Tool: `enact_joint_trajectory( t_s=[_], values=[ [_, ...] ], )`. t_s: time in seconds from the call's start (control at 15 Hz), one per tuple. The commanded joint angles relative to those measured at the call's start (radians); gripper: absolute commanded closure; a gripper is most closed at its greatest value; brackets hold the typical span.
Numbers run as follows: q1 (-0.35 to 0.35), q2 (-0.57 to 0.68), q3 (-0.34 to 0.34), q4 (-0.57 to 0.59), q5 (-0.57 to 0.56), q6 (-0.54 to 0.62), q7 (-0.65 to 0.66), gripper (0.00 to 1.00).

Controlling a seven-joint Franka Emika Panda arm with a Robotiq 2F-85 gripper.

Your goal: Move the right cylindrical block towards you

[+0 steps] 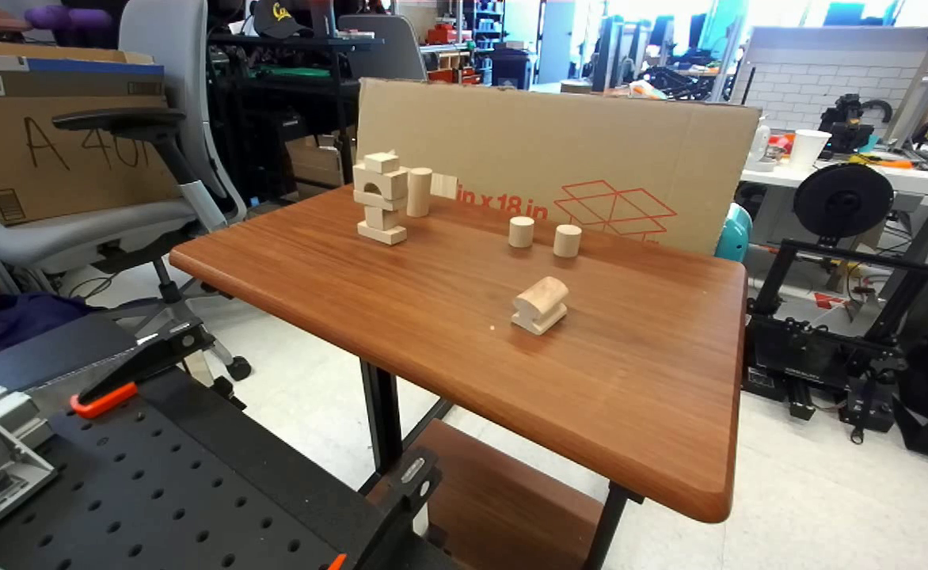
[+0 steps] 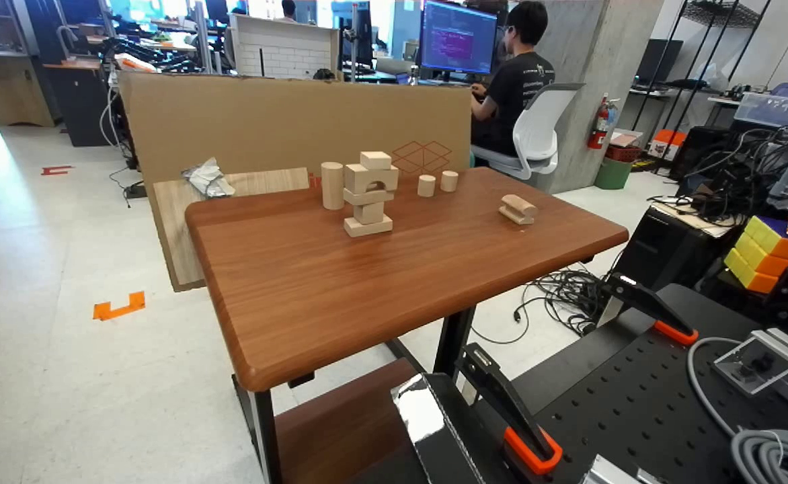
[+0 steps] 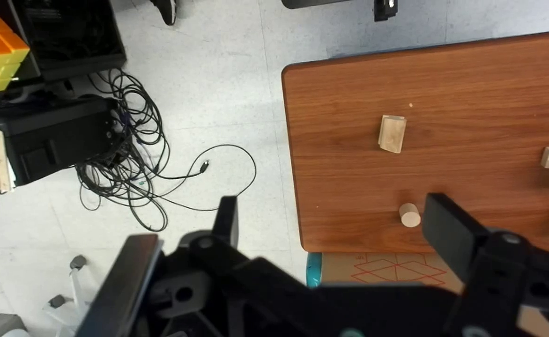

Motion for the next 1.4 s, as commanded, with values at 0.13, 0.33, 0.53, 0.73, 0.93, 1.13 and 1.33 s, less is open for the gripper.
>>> enact_joint_trajectory(
  t_s=[0.13, 0.33, 0.53, 0.73, 0.93, 1.13, 1.33],
  values=[
    [0.060, 0.181, 0.036, 0.040, 0.001, 0.119, -0.001, 0.00],
    [0.088, 0.298, 0.054, 0.076, 0.021, 0.203, -0.023, 0.00],
    [0.098, 0.417, 0.064, 0.123, 0.043, 0.291, -0.057, 0.00],
    [0.094, 0.527, 0.080, 0.172, 0.086, 0.344, -0.099, 0.00],
    [0.081, 0.638, 0.103, 0.224, 0.171, 0.375, -0.162, 0.00],
    [0.069, 0.731, 0.121, 0.280, 0.226, 0.372, -0.209, 0.00],
    [0.063, 0.812, 0.121, 0.345, 0.226, 0.356, -0.209, 0.00]
  ],
)
